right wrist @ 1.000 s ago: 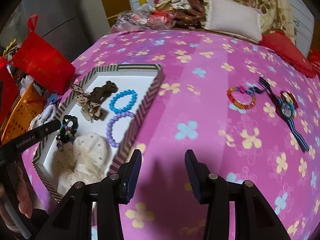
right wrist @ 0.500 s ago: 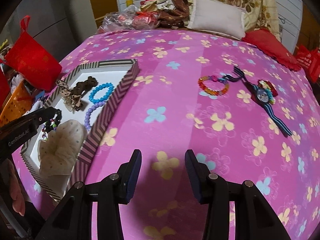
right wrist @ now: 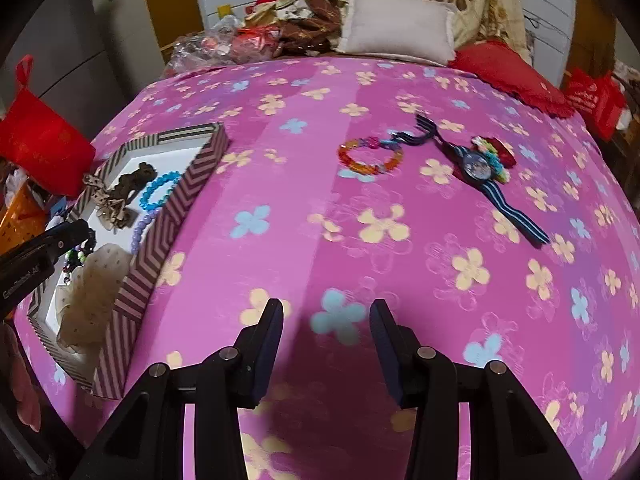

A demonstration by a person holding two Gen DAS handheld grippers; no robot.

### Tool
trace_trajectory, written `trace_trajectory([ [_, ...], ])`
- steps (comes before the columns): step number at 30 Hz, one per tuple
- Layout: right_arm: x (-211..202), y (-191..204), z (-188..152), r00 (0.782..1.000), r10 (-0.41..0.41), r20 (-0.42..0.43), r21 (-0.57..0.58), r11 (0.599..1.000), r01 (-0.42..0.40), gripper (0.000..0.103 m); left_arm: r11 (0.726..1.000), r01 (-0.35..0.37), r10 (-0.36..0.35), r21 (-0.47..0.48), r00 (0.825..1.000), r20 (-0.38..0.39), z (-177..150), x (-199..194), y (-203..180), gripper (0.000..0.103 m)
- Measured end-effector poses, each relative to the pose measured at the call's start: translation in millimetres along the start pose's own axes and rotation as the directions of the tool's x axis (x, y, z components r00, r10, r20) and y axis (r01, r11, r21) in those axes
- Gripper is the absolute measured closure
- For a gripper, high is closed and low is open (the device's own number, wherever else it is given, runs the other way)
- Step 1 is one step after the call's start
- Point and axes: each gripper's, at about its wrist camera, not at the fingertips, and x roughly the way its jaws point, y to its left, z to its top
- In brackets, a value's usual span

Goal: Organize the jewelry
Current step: 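Withdraw both tools from the tray toward the wristwatch and orange bracelet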

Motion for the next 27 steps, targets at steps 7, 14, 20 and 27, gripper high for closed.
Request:
trace_trajectory([
  [7,-0.1,-23.0,-5.7,1.000,-0.015,-0.003,0.045,0.999,0.016,0.060,1.000,-0.001,0.001,0.030,1.000,0.006,-0.5,-1.1,-11.8,0.075],
  [14,-0.1,-53.0,-10.6,0.999,-0.041,-0.002,0.084,0.996,0.041,0.060,0.998,0.005,-0.005,0.066,1.000,0.008,-3.5,-2.2,-26.6,0.075],
  [20,-1.1,-102.9,-7.2,0.998,-0.067,-0.002,0.160,0.985,0.067,0.060,0.994,0.056,-0.057,0.089,0.998,0.006,-7.7,-6.0,-46.1,0.075],
  [27,13.0,-171.3,23.6,0.998,-0.068,0.001,0.274,0.959,0.065,0.060,0.979,0.168,-0.169,0.114,0.986,0.002,-15.1,-6.3,-78.8,0.068],
])
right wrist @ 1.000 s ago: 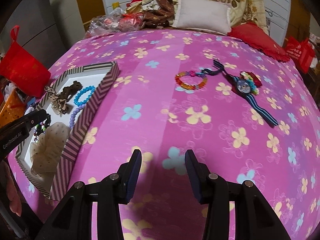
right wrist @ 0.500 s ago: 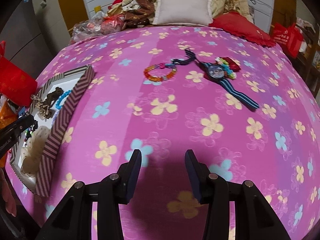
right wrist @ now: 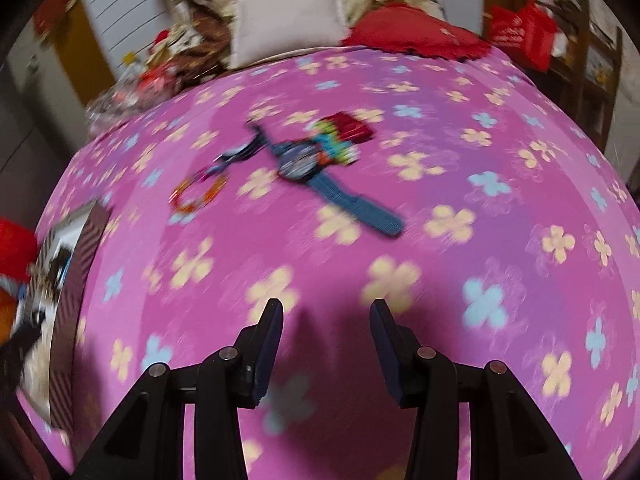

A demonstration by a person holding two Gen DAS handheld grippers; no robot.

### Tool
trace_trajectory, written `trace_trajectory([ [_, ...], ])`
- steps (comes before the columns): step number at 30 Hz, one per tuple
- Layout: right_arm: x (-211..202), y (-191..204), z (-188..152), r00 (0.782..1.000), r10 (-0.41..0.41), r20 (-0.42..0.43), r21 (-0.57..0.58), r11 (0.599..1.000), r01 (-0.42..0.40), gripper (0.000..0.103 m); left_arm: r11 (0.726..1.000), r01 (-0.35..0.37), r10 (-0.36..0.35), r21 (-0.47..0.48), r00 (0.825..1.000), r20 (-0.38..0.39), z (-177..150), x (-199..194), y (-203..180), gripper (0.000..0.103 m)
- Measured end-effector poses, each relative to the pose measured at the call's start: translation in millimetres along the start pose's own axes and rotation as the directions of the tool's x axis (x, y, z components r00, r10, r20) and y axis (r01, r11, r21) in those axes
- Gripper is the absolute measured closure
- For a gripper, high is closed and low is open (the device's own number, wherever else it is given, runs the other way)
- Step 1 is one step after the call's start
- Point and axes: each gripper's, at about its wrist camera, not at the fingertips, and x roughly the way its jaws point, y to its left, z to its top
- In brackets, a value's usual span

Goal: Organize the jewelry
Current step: 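Withdraw both tools from the tray toward the wristwatch and orange bracelet, then grasp the blue-strapped wristwatch by its strap with the right tool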

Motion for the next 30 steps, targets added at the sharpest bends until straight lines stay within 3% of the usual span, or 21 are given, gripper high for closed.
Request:
trace_trajectory([
  [7,45.1,2.9,55.5,0.998,0.048,-0.041,-0.026,0.998,-0.049,0.060,0.997,0.036,-0.035,0.062,0.999,-0.015,-4.3,12.1,-21.9,0.068],
  [11,73.4,19.5,70.9,0.997,0.027,-0.065,-0.075,0.997,-0.032,0.060,0.996,0.042,-0.040,0.082,0.999,-0.035,-6.6,20.5,-25.6,0.068],
  [17,87.6,32.6,81.8,0.999,-0.029,-0.036,-0.109,0.994,0.025,0.059,0.995,0.045,-0.040,0.092,0.997,-0.059,-9.6,28.6,-26.8,0.068],
  [19,87.2,31.8,81.7,0.999,-0.027,-0.034,-0.101,0.995,0.023,0.062,0.995,0.046,-0.040,0.088,0.997,-0.066,-10.3,30.0,-26.4,0.068],
  [21,84.2,29.5,78.1,0.999,-0.038,-0.035,-0.099,0.994,0.034,0.078,0.995,0.045,-0.039,0.085,0.997,-0.069,-10.6,30.7,-26.5,0.068],
  [30,42.2,2.9,22.6,0.995,0.040,-0.090,-0.047,0.998,-0.044,0.085,0.995,0.060,-0.054,0.080,0.996,-0.074,-11.2,26.6,-28.1,0.068],
])
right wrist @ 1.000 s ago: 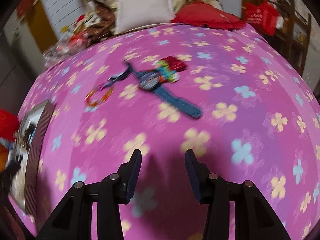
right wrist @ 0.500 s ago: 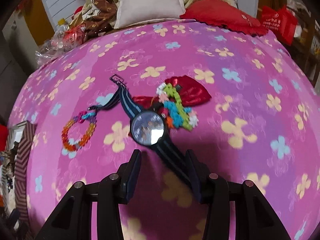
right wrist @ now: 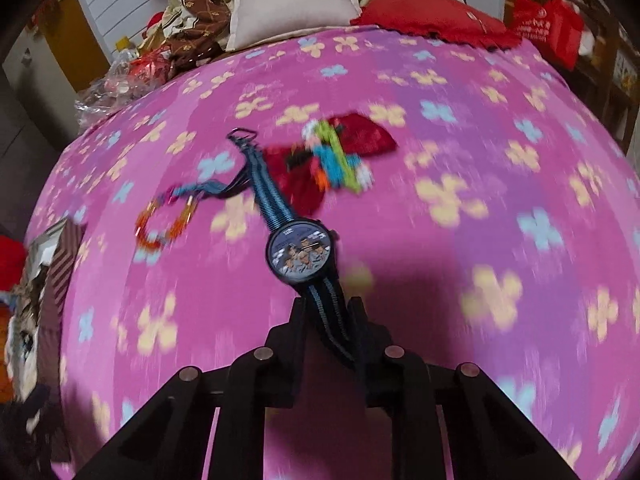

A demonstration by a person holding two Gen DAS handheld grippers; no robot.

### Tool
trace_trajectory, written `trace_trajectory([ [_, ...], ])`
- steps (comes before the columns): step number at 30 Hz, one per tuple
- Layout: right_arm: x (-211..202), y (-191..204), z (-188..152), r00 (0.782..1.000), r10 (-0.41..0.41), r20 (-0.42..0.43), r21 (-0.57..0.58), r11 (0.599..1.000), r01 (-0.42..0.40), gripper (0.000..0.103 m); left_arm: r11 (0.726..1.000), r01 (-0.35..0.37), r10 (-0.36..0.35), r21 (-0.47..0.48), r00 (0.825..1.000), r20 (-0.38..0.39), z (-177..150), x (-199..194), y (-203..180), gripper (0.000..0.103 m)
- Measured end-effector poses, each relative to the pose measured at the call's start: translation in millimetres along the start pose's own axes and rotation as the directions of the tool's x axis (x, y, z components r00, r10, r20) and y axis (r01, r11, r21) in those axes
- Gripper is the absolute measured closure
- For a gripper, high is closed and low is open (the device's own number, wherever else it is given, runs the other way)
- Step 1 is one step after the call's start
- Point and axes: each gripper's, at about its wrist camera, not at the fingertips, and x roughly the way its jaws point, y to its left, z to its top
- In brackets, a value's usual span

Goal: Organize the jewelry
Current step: 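Grasp the blue-strapped wristwatch by its strap with the right tool, then grasp the orange bead bracelet with the left tool while the right tool lifts the watch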

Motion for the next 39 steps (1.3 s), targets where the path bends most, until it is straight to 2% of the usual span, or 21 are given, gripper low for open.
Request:
trace_trajectory([
  [4,-23.1,-11.2,-41.1,1.000,0.031,0.003,-0.012,0.999,-0.031,0.085,0.999,0.019,-0.020,-0.027,0.999,-0.027,10.3,-0.9,-0.6,0.068],
  [7,-30.5,-14.5,-56.3,0.998,0.061,0.028,-0.042,0.997,-0.060,0.081,0.998,0.038,-0.041,-0.050,0.998,-0.055,25.8,4.5,-3.4,0.067],
  [9,-33.1,-16.9,-58.3,0.995,0.072,0.069,-0.042,0.997,-0.069,0.054,0.998,0.023,-0.026,-0.054,0.998,-0.064,39.4,11.6,-8.7,0.061],
  [11,-34.9,-20.5,-56.3,0.990,0.090,0.105,-0.023,0.996,-0.088,0.049,0.999,0.003,-0.007,-0.044,0.997,-0.073,56.0,23.3,-16.5,0.058],
  [13,-32.0,-22.2,-49.2,0.988,0.105,0.115,-0.009,0.994,-0.105,0.049,0.999,-0.005,0.000,-0.050,0.995,-0.099,71.8,38.8,-21.4,0.058],
  [18,-18.7,-17.2,-32.8,0.988,0.098,0.118,-0.031,0.995,-0.095,0.049,0.988,0.067,-0.087,-0.142,0.986,-0.144,113.6,88.3,-20.6,0.058],
  [22,-11.9,-12.5,-23.1,0.988,0.091,0.121,-0.056,0.995,-0.085,0.049,0.987,0.088,-0.108,-0.133,0.982,-0.153,139.2,119.7,-27.5,0.058],
  [28,-3.5,-4.1,-12.0,0.990,0.073,0.120,-0.090,0.994,-0.063,0.049,0.985,0.120,-0.144,-0.127,0.970,-0.194,155.8,158.6,-36.3,0.059],
  [32,0.3,2.9,-10.2,0.991,0.051,0.128,-0.111,0.993,-0.036,0.049,0.989,0.119,-0.133,-0.092,0.977,-0.165,157.0,161.2,-42.2,0.059],
  [33,1.1,5.3,-10.1,0.991,0.038,0.132,-0.118,0.993,-0.022,0.049,0.989,0.118,-0.131,-0.088,0.978,-0.163,155.8,161.3,-43.1,0.062],
  [34,2.5,8.8,-10.0,0.990,0.018,0.138,-0.126,0.992,-0.001,0.049,0.991,0.104,-0.116,-0.081,0.981,-0.157,154.2,160.8,-43.8,0.071],
  [35,3.5,11.0,-10.2,0.990,0.005,0.140,-0.131,0.991,0.014,0.049,0.994,0.084,-0.095,-0.075,0.983,-0.160,153.1,161.0,-44.3,0.096],
  [37,5.4,16.5,-10.0,0.989,-0.025,0.146,-0.140,0.989,0.045,0.050,0.994,0.083,-0.095,-0.077,0.981,-0.167,150.7,159.5,-44.4,0.095],
  [39,5.3,19.8,-9.2,0.988,-0.038,0.147,-0.149,0.987,0.060,0.072,0.994,0.081,-0.093,-0.074,0.981,-0.170,147.5,155.4,-46.2,0.095],
])
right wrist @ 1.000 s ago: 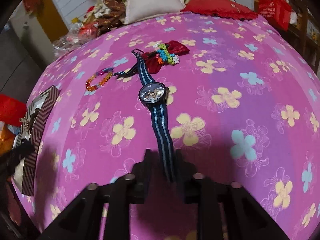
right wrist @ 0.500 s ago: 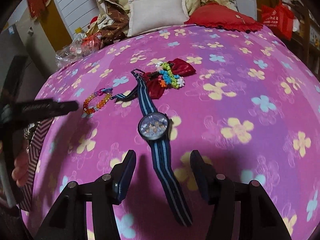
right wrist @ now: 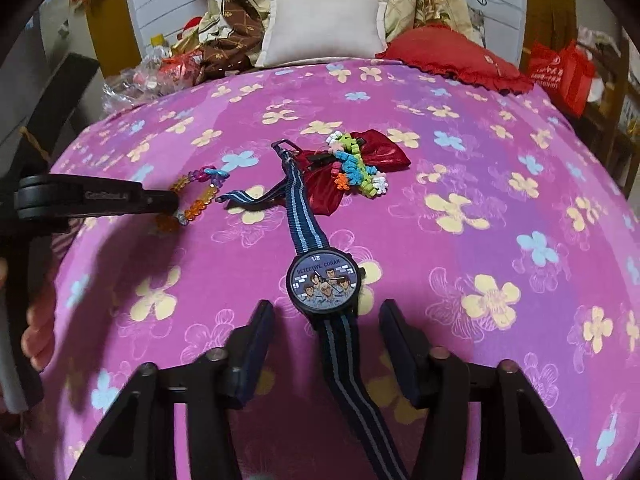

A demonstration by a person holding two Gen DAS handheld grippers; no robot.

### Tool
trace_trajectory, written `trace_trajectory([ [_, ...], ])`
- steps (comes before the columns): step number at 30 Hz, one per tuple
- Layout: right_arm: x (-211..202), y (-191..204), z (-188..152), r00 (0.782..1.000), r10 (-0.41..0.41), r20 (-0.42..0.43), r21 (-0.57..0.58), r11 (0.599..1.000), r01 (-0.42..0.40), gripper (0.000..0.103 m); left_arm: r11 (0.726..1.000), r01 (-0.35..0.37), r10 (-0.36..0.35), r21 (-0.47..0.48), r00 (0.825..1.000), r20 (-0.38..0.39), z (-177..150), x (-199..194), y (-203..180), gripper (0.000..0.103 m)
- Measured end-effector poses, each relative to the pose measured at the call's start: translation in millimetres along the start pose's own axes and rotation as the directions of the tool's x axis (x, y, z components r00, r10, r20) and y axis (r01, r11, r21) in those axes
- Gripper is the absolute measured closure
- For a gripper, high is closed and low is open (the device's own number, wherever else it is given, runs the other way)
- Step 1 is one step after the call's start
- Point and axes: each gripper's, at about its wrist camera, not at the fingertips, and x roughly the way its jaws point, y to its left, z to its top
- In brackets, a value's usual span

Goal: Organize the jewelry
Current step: 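Grasp the orange bead bracelet with the left tool while the right tool lifts the watch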

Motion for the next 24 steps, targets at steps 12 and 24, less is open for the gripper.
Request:
trace_trajectory([
  [12,-33.9,2.9,-2.0,0.996,0.094,0.002,0.067,0.993,-0.094,0.078,0.996,0.065,-0.073,0.057,0.984,0.161,-45.9,-116.1,-2.5,0.095],
  [24,-97.5,58.4,8.1,0.986,0.161,0.049,0.009,0.987,-0.162,0.080,0.993,0.068,-0.034,-0.097,0.949,0.314,-85.6,-202.9,95.3,0.095],
])
